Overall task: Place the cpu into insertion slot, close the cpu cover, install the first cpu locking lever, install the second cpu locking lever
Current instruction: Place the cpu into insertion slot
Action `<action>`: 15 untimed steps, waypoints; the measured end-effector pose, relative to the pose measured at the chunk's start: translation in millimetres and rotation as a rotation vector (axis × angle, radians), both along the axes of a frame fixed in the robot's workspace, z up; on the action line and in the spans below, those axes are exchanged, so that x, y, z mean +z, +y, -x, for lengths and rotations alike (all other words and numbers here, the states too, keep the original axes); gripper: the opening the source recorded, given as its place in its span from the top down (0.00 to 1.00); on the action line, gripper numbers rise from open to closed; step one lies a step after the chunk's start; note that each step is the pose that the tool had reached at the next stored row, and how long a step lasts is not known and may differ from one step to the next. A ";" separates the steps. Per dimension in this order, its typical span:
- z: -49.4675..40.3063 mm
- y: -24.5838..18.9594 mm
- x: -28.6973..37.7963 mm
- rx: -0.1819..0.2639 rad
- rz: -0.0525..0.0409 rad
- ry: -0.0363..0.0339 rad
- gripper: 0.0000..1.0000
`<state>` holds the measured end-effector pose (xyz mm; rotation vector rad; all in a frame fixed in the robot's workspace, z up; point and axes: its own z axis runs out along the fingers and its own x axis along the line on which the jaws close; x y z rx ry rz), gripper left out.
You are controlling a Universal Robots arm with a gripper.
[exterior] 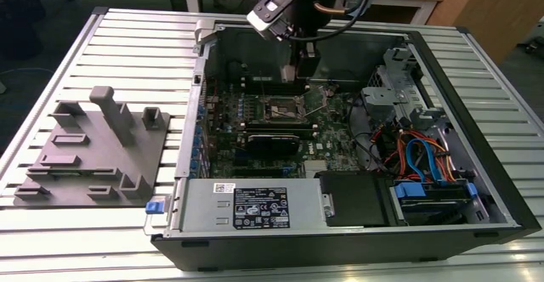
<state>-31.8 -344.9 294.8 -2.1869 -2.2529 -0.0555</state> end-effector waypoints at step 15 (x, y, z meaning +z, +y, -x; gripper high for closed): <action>0.1 0.0 -21.1 -0.012 0.0004 0.0002 0.46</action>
